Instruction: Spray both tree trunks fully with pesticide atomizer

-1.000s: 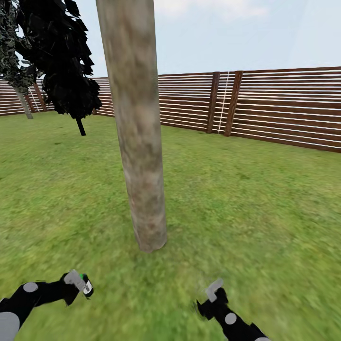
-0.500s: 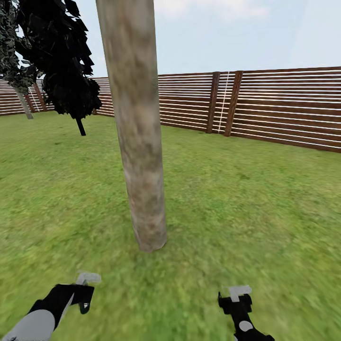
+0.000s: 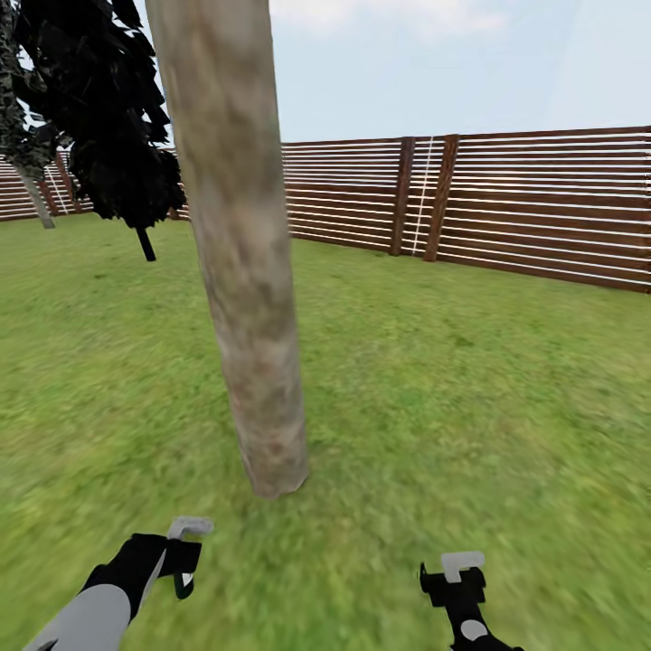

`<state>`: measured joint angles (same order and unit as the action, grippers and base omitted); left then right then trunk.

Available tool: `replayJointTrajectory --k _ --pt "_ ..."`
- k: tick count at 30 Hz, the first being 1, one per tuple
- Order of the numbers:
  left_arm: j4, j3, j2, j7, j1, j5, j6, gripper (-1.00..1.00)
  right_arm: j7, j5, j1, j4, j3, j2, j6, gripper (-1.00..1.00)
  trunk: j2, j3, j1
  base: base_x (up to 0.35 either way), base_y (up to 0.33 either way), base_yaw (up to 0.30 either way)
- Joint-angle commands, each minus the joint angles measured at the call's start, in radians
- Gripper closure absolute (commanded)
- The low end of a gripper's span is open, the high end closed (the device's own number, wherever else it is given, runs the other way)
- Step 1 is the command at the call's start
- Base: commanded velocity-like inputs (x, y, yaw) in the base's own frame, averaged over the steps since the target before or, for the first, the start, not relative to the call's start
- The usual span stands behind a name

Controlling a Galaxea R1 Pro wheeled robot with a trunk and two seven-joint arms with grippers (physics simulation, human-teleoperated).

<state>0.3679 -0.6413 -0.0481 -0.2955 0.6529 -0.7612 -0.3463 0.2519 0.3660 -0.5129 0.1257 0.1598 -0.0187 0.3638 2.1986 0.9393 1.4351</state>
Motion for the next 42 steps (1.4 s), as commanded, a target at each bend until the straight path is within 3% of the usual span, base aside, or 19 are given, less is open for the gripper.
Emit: replayJointTrajectory --k 1,8,12,14,20,22,23,25,27,30,33,36,38,39,40,42 --pt "0.003 -0.008 0.001 -0.009 0.001 -0.009 -0.004 1.00 0.003 0.010 0.001 -0.005 0.008 -0.001 0.003 -1.00 0.000 0.001 0.000 0.058 -0.257 -0.243" --pt "0.039 -0.008 0.016 -0.014 0.038 -0.009 -0.014 1.00 0.003 0.010 0.004 -0.009 0.009 -0.001 0.003 -1.00 0.000 0.001 0.000 -0.107 -0.093 -0.293" --pt "0.041 -0.009 0.017 -0.018 0.107 -0.009 -0.116 1.00 0.003 0.009 0.004 -0.009 0.009 -0.001 0.003 -1.00 0.000 0.001 0.000 -0.005 -0.002 -0.281" --pt "0.042 -0.008 0.022 -0.019 0.124 -0.009 -0.131 1.00 0.003 0.008 0.004 -0.009 0.009 -0.002 0.003 -1.00 0.000 0.001 0.000 0.000 0.000 -0.076" --pt "0.041 -0.007 0.076 -0.012 0.158 -0.018 -0.186 1.00 0.001 0.011 0.004 -0.023 0.007 -0.003 0.003 -1.00 0.000 0.001 0.000 0.000 0.000 -0.009" --pt "0.043 -0.006 0.105 -0.010 0.167 -0.022 -0.191 1.00 0.001 0.011 0.005 -0.028 0.007 -0.003 0.003 -1.00 0.000 0.001 0.000 0.000 0.000 0.000" --pt "0.045 -0.006 0.103 -0.011 0.168 -0.022 -0.192 1.00 0.001 0.011 0.005 -0.029 0.007 -0.003 0.003 -1.00 0.000 0.001 0.000 0.000 0.000 0.000" --pt "0.077 -0.006 0.068 -0.015 0.168 -0.021 -0.195 1.00 0.001 0.011 0.005 -0.028 0.008 -0.002 0.003 -1.00 0.000 0.001 0.000 0.000 0.000 0.000" --pt "0.101 -0.006 0.014 -0.020 0.164 -0.017 -0.202 1.00 0.001 0.011 0.005 -0.028 0.007 -0.001 0.003 -1.00 0.000 0.001 0.000 0.000 0.000 0.000" --pt "0.107 -0.006 0.021 -0.020 0.163 -0.019 -0.202 1.00 0.001 0.011 0.005 -0.028 0.008 -0.001 0.003 -1.00 0.000 0.001 0.000 -0.218 0.000 0.000" --pt "0.108 -0.003 0.057 -0.021 0.181 -0.018 -0.202 1.00 0.001 0.011 0.005 -0.028 0.008 -0.001 0.003 -1.00 0.000 0.001 0.000 -0.125 0.000 0.000" --pt "0.108 -0.003 0.076 -0.022 0.218 -0.017 -0.204 1.00 0.001 0.011 0.005 -0.028 0.008 -0.001 0.003 -1.00 0.000 0.001 0.000 -0.015 0.000 0.000" --pt "0.108 -0.003 0.065 -0.023 0.228 -0.018 -0.206 1.00 0.001 0.011 0.005 -0.028 0.008 -0.001 0.003 -1.00 0.000 0.001 0.000 -0.001 0.000 0.000" --pt "0.109 -0.002 0.016 -0.024 0.225 -0.022 -0.205 1.00 0.002 0.011 0.005 -0.028 0.009 -0.001 0.003 -1.00 0.000 0.001 0.000 0.000 0.000 0.000" --pt "0.109 -0.002 0.004 -0.028 0.223 -0.021 -0.204 1.00 0.001 0.011 0.005 -0.027 0.009 -0.001 0.003 -1.00 0.000 0.001 0.000 0.000 0.000 -0.098" --pt "0.107 -0.002 0.018 -0.081 0.226 -0.021 -0.204 1.00 0.001 0.011 0.005 -0.027 0.009 -0.001 0.003 -1.00 0.000 0.001 0.000 0.000 0.000 -0.222"
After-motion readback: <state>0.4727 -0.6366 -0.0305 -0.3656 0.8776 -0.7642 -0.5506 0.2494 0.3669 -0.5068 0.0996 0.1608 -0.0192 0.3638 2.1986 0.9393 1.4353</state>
